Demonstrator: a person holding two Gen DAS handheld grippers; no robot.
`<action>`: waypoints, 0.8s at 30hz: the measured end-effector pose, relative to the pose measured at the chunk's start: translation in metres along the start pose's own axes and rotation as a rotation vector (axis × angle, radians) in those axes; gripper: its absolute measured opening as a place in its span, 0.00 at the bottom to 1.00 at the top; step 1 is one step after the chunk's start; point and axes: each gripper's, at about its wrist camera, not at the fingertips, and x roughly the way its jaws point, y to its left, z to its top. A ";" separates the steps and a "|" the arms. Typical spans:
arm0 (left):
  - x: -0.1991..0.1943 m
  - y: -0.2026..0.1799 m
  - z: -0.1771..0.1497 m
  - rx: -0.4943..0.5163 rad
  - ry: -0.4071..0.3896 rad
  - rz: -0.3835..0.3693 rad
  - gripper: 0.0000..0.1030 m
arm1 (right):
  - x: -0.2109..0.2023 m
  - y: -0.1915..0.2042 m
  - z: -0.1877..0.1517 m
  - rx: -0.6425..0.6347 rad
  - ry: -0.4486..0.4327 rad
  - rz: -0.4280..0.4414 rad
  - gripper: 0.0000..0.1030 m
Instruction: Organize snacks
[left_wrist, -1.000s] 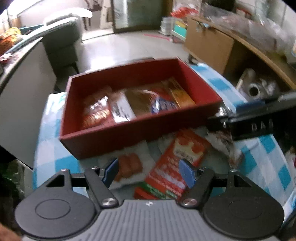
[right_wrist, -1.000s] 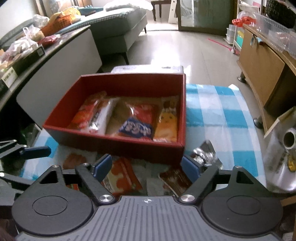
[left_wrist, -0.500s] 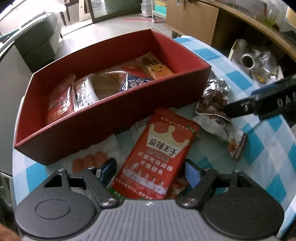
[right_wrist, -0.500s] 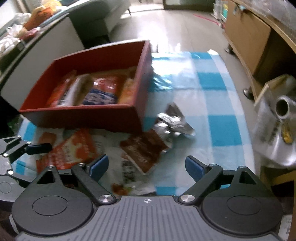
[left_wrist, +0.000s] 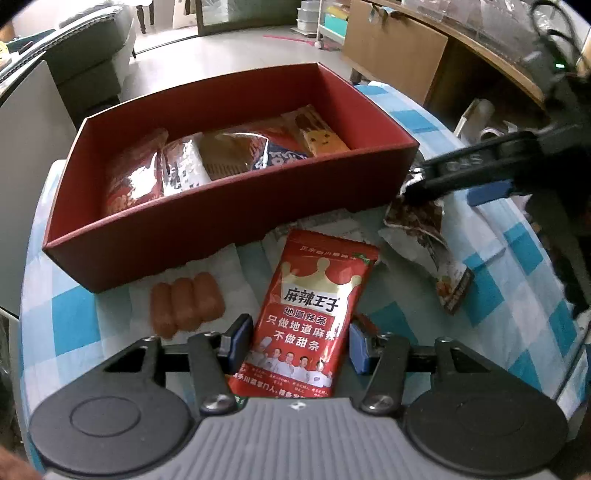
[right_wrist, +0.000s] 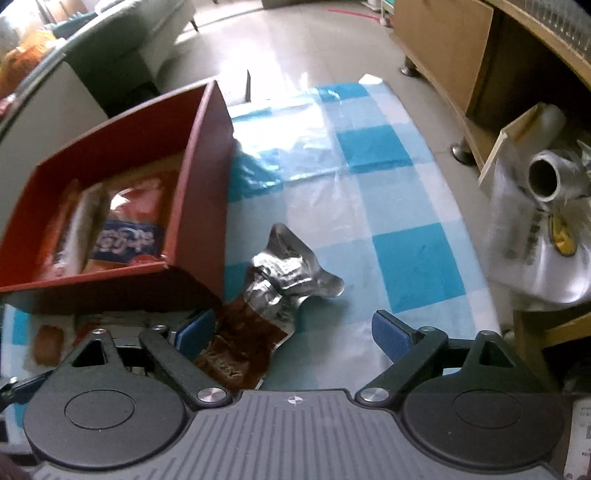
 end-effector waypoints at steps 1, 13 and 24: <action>0.000 0.000 0.000 -0.001 0.003 -0.006 0.46 | 0.003 0.002 0.000 0.001 -0.003 -0.007 0.95; -0.003 0.007 -0.006 -0.012 0.040 -0.065 0.46 | 0.008 0.024 -0.017 -0.229 0.010 -0.093 0.98; -0.011 0.009 -0.023 -0.019 0.058 -0.044 0.47 | -0.011 0.024 -0.064 -0.236 0.042 -0.080 1.00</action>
